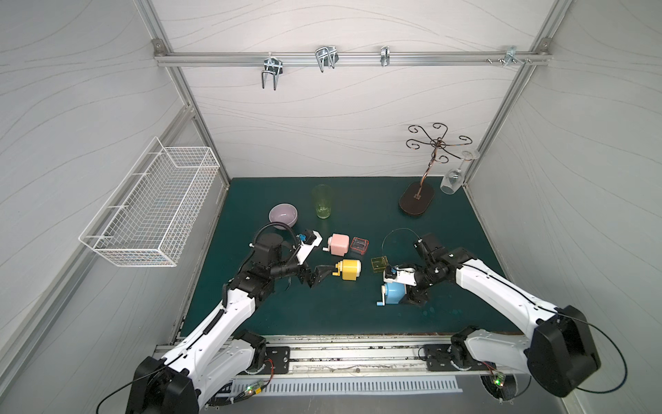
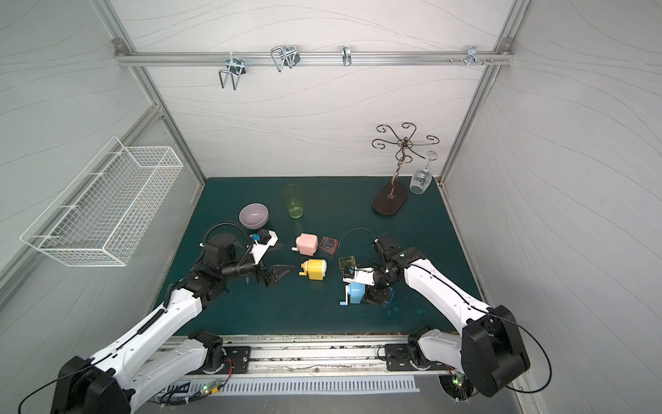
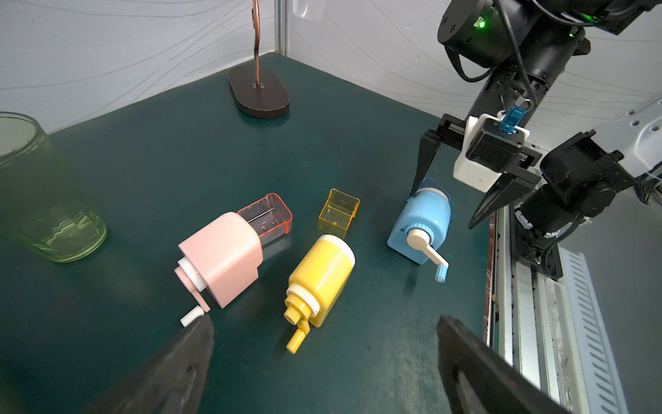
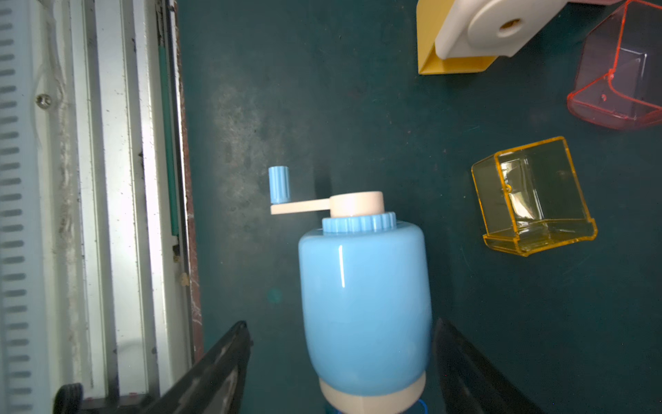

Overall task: Put the tray back into the pencil sharpener
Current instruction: Pick up the pencil sharpener from the center of the board.

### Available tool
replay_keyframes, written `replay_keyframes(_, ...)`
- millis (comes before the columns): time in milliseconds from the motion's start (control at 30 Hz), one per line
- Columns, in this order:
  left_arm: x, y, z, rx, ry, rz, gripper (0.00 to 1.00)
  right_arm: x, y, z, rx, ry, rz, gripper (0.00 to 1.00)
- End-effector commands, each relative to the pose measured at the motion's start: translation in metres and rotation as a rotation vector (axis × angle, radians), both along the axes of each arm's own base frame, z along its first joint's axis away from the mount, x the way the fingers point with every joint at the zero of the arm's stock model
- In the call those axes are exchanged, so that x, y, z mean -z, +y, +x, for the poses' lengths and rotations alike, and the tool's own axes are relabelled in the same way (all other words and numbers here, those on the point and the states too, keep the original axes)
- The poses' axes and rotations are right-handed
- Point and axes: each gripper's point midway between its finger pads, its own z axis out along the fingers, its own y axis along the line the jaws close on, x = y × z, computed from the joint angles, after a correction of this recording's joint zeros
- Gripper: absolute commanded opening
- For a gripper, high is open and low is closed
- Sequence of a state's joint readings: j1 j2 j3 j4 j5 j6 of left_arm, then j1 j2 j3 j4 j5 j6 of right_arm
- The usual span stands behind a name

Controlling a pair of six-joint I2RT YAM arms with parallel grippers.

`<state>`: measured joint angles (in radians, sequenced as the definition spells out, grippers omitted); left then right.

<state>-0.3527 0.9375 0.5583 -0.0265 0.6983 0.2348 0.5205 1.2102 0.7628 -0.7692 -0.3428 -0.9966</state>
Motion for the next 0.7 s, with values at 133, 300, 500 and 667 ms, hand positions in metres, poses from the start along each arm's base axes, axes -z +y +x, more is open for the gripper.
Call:
replay_keyframes(133, -0.012, -0.003, -0.013, 0.064, -0.045, 0.004, 0.99, 0.015, 0.009, 0.009, -0.021, -0.002, -0.013, 0.79)
replay_keyframes(300, -0.011, -0.004, -0.015, 0.073, -0.037, -0.002, 0.99, 0.022, 0.014, 0.012, -0.037, 0.014, -0.017, 0.68)
replay_keyframes(500, -0.004, -0.004, -0.014, 0.078, -0.020, 0.009, 0.99, 0.022, 0.023, 0.008, -0.073, 0.052, -0.002, 0.51)
replay_keyframes(667, -0.006, -0.006, -0.013, 0.076, -0.007, 0.002, 0.99, 0.008, 0.028, 0.002, -0.086, 0.076, 0.021, 0.34)
